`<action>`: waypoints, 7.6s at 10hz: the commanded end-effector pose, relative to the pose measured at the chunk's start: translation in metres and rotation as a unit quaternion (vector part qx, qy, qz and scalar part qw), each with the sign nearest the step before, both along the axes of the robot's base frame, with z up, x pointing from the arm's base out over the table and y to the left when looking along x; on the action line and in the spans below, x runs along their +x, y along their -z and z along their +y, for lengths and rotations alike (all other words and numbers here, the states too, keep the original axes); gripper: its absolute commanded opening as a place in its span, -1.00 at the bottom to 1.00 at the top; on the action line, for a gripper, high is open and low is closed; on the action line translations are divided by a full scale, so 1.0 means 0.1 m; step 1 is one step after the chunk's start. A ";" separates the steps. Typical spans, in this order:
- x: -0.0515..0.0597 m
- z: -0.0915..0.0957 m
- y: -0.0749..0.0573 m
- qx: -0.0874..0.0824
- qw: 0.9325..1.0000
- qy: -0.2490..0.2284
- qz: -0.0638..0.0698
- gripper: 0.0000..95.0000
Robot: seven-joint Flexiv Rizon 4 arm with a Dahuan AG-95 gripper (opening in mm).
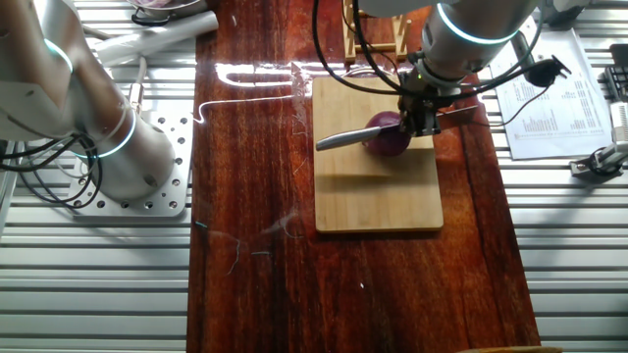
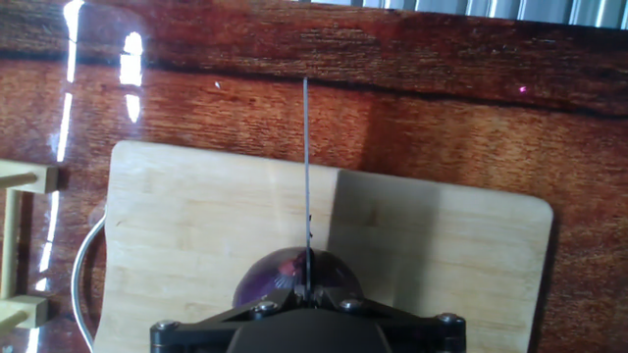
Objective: Chop the onions
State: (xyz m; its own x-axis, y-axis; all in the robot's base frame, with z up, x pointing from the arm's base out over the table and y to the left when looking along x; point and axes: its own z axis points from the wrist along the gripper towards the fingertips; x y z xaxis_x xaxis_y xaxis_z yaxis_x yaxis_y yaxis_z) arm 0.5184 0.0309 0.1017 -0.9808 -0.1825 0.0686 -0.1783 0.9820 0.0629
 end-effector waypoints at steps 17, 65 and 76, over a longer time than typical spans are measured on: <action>-0.05 -0.01 -0.16 -0.001 1.000 -0.007 -0.003 -1.00; -0.19 -0.08 -0.11 -0.014 0.999 -0.025 -0.024 -1.00; -0.21 -0.13 -0.12 -0.014 0.999 -0.025 -0.015 -1.00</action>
